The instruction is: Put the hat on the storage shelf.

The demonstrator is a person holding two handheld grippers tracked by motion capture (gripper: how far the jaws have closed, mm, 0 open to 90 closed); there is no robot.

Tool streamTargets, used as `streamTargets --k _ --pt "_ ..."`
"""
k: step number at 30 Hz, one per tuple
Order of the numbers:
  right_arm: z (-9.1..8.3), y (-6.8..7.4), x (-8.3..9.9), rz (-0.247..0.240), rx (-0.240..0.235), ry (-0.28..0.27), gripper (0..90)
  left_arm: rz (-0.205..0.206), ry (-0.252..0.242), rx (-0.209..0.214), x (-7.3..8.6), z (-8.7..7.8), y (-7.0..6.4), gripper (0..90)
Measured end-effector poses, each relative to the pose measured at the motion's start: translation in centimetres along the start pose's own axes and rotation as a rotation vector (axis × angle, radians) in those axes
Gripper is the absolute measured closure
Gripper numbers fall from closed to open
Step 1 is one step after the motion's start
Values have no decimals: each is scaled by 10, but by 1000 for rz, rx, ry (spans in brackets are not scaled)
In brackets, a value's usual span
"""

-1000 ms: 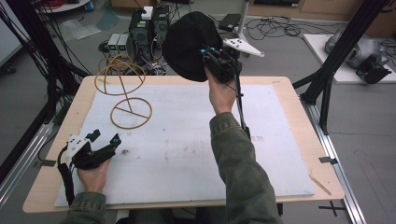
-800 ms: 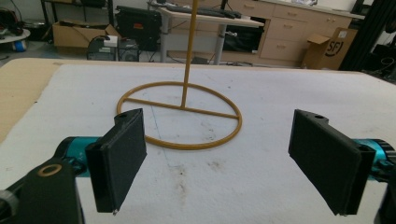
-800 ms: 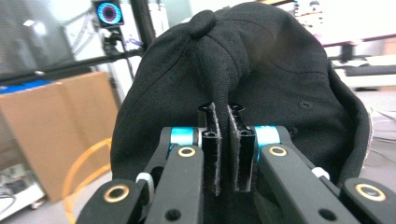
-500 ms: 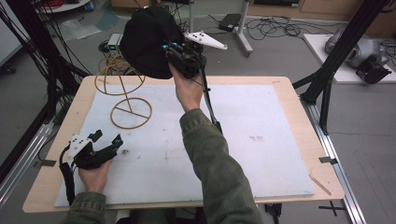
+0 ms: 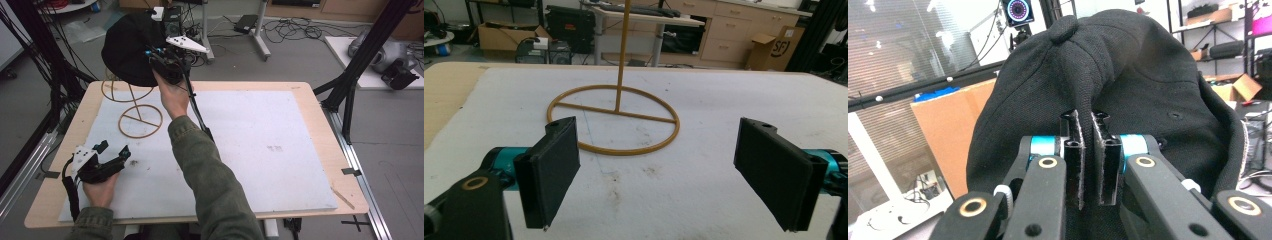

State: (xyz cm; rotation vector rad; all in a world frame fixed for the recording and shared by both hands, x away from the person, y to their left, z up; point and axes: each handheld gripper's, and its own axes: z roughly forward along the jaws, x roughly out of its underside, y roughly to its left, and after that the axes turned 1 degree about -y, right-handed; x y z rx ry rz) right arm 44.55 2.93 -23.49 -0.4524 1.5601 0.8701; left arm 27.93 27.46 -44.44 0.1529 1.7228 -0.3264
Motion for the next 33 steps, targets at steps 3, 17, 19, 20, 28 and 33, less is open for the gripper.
streamTargets --k 3,17,19,20,28,33 --pt "11 2 7 13 -24 19 858 -1 -1 -6 0 0 2 187" --pt "43 16 37 -27 -29 155 859 -11 -14 -12 -1 2 4 187" --pt "45 17 38 -28 -20 167 859 -14 -17 -14 -1 2 4 187" --pt "45 17 38 -30 -19 173 859 -14 -17 -17 -1 2 5 187" --pt "44 20 39 -47 -5 201 857 -13 -18 -15 -1 2 4 187" --pt "41 20 42 -38 10 211 840 -13 -18 -14 -1 3 4 187"
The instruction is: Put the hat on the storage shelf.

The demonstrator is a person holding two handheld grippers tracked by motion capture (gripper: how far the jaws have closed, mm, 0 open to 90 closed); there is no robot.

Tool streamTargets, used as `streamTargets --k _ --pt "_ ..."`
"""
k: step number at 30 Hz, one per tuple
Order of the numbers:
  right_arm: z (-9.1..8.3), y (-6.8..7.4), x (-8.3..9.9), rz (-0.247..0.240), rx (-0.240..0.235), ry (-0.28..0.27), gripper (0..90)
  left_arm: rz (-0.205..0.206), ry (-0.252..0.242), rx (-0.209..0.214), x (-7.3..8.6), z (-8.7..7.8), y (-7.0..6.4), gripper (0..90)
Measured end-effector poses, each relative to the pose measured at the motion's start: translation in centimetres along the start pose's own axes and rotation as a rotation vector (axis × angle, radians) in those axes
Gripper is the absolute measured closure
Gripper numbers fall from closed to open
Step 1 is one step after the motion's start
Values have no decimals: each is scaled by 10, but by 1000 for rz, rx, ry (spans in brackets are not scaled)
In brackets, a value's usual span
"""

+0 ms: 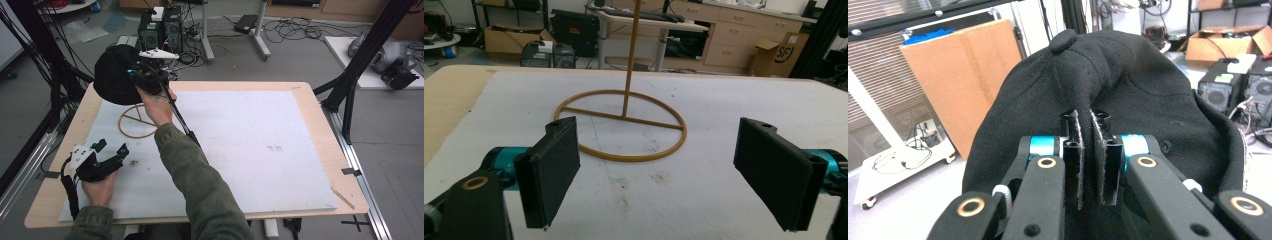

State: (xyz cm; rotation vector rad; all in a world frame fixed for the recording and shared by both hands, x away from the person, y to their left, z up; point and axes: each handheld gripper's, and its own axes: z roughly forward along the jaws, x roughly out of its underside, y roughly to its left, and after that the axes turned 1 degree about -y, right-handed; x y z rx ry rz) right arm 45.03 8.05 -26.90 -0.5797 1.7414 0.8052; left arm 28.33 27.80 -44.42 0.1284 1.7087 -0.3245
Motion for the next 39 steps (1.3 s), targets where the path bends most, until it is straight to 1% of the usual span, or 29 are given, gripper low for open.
streamTargets --k 3,10,14,16,19,22,25,27,29,30,31,32,33,36,38,39 --pt "0 1 1 8 13 8 818 -6 0 1 0 1 0 188" --pt "0 5 3 -17 37 29 754 -9 -2 2 0 1 1 188" --pt "1 5 4 -4 42 27 673 -13 3 6 0 1 1 189" --pt "2 5 4 -4 43 31 645 -10 2 7 0 1 1 188" --pt "2 5 5 -3 45 31 574 -9 2 10 0 1 1 188" --pt "3 4 5 16 16 32 506 -12 0 11 0 1 1 188" --pt "2 5 5 20 10 31 415 -8 2 10 0 1 1 188" --pt "1 7 5 16 36 23 323 -12 1 11 0 1 1 188" --pt "0 11 5 3 74 19 207 -14 1 13 0 2 1 188" --pt "0 14 6 -11 111 20 184 -13 1 13 0 2 1 188" --pt "-1 14 7 -28 125 23 164 -14 3 13 0 1 1 188" --pt "-1 14 7 -26 131 28 133 -14 1 12 0 1 0 188" --pt "-1 13 8 -27 131 29 115 -14 1 12 0 1 0 188" --pt "-5 5 10 -7 115 16 114 -14 0 11 0 2 0 188" --pt "-11 -2 13 -3 118 -3 114 -12 0 11 0 2 0 188" --pt "-13 -5 13 -3 122 -2 112 -13 0 10 0 2 0 188"
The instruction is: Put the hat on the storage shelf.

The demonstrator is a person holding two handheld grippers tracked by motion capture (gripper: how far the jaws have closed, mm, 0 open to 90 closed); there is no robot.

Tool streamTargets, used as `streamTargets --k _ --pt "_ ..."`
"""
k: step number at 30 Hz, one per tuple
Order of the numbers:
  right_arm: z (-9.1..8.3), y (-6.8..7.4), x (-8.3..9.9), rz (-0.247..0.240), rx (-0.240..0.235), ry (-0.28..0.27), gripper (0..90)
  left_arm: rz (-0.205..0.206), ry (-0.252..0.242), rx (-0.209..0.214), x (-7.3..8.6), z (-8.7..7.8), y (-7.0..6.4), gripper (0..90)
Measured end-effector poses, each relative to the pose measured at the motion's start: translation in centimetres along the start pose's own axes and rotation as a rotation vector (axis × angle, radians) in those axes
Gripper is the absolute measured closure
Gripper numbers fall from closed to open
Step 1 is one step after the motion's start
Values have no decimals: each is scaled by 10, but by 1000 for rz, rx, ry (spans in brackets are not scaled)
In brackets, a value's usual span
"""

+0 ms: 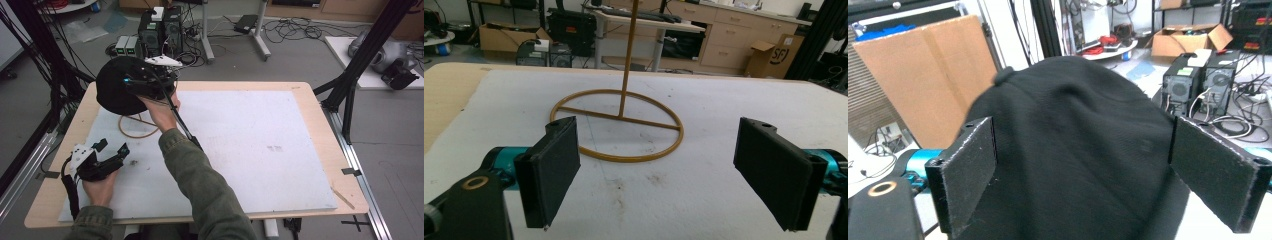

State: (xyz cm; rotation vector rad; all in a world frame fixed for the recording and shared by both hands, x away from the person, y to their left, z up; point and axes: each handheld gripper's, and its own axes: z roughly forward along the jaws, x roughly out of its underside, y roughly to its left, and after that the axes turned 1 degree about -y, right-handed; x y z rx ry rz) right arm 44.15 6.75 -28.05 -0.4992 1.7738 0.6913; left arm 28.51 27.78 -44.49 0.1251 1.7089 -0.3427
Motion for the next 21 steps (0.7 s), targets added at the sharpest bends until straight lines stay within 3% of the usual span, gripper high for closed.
streamTargets --k 9,21 --pt "-28 -34 7 4 46 -40 109 1 -3 -3 -1 0 -1 188" --pt "-75 -66 12 -12 131 -84 111 -6 -3 -5 -1 1 -1 190"
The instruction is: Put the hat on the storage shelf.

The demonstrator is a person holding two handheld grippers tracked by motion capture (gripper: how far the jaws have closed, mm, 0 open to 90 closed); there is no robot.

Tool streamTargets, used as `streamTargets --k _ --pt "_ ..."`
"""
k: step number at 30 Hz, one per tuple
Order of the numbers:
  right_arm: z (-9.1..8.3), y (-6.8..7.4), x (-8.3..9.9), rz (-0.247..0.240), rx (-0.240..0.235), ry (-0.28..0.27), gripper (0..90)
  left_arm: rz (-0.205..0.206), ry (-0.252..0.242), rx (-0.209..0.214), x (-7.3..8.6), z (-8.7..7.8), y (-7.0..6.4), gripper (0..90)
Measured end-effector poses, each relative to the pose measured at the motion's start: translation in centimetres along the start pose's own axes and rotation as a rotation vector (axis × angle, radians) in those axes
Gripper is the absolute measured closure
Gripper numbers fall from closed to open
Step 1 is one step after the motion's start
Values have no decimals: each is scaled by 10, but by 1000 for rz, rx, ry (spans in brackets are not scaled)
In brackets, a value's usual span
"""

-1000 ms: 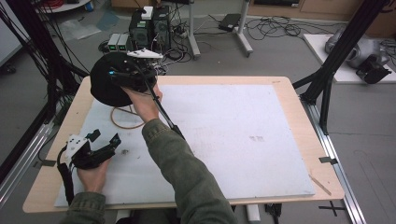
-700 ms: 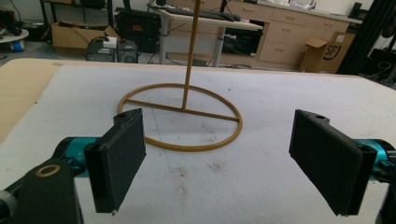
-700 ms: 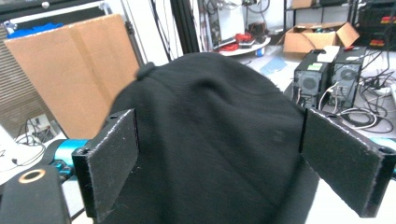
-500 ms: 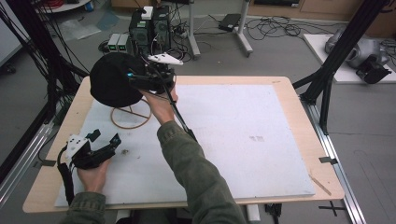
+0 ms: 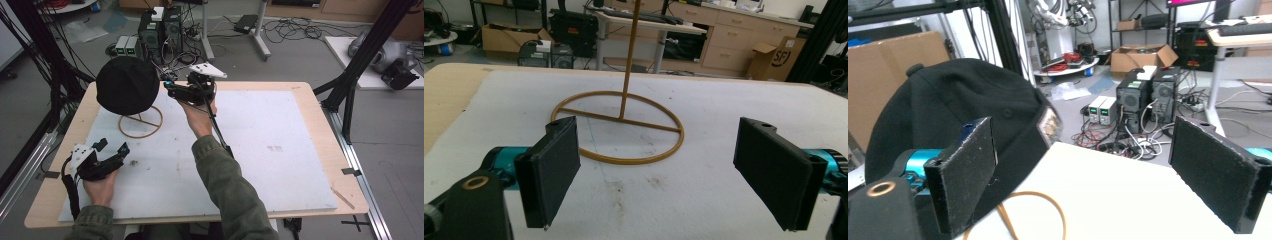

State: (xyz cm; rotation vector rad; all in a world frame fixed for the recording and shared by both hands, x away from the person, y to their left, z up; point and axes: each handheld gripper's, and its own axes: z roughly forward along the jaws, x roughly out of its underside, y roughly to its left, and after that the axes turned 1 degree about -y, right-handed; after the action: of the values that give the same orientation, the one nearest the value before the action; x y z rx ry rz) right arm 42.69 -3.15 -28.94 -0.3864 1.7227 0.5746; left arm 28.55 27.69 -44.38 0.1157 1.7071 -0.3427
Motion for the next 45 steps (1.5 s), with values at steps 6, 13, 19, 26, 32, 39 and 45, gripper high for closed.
streamTargets --k 6,13,19,26,32,39,45 --pt "-25 -23 5 -10 64 -15 112 1 -1 -2 0 0 -1 192" --pt "-63 -46 13 -20 122 -51 119 0 3 2 0 0 -1 192" --pt "-95 -66 22 -8 144 -65 127 -6 8 0 0 0 -1 192" --pt "-135 -91 31 -1 181 -99 126 -23 12 4 0 1 -2 192" --pt "-156 -106 44 -2 236 -122 125 -25 11 2 0 1 -1 191" --pt "-171 -116 62 -27 310 -134 120 -19 12 2 0 -1 -1 190" --pt "-187 -123 76 -22 357 -137 117 -12 11 -3 0 -3 -1 189"
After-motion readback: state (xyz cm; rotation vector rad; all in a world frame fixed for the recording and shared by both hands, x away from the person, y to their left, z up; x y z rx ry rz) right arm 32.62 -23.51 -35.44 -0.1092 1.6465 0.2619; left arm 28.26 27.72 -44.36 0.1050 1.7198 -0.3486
